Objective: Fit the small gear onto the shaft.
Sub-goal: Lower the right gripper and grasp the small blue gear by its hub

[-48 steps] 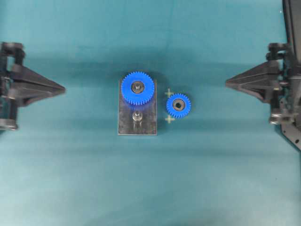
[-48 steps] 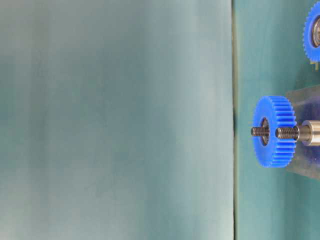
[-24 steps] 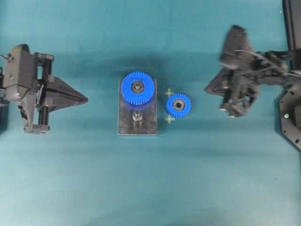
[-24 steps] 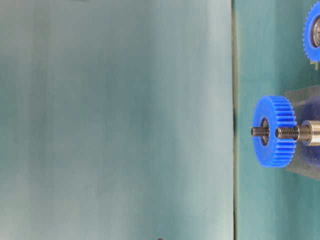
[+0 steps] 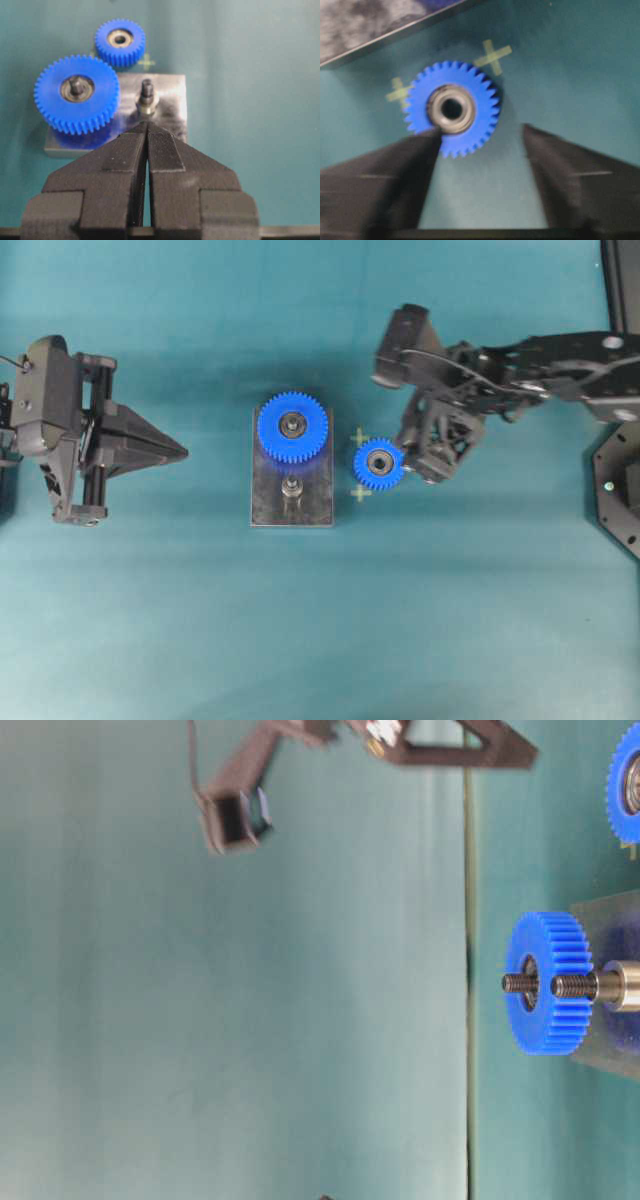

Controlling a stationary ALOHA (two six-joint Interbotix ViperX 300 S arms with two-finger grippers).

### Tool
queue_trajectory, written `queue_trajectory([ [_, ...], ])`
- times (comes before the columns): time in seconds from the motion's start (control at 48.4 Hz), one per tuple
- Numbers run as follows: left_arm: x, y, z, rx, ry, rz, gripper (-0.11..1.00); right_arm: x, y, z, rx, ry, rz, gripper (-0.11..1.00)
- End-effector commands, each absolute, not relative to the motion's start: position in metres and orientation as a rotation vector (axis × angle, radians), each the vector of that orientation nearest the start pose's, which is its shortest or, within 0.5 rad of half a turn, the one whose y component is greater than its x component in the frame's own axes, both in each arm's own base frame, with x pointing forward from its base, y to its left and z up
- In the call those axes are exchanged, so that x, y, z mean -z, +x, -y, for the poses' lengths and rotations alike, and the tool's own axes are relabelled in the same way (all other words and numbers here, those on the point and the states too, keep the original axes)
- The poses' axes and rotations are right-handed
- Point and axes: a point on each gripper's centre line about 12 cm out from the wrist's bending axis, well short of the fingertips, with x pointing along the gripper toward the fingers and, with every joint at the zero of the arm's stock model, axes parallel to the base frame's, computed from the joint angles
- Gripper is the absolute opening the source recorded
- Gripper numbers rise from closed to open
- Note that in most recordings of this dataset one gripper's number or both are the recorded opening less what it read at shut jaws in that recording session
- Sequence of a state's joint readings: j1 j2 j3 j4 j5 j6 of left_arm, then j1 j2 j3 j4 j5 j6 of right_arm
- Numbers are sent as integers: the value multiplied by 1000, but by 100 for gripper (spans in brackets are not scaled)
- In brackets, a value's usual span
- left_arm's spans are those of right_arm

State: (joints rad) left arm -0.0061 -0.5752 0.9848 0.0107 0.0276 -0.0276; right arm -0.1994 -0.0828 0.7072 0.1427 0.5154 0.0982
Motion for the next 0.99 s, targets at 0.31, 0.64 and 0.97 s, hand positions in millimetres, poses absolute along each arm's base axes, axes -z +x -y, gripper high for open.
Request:
queue_trajectory([
  [0.31, -250, 271, 2, 6, -12, -410, 0, -121, 346, 64, 249, 348, -1181, 86],
  [0.64, -249, 271, 2, 6, -12, -414, 0, -104, 347, 59, 240, 345, -1242, 86],
  [0.97, -249, 271, 2, 6, -10, -414, 0, -112, 356, 52, 224, 347, -1261, 52],
])
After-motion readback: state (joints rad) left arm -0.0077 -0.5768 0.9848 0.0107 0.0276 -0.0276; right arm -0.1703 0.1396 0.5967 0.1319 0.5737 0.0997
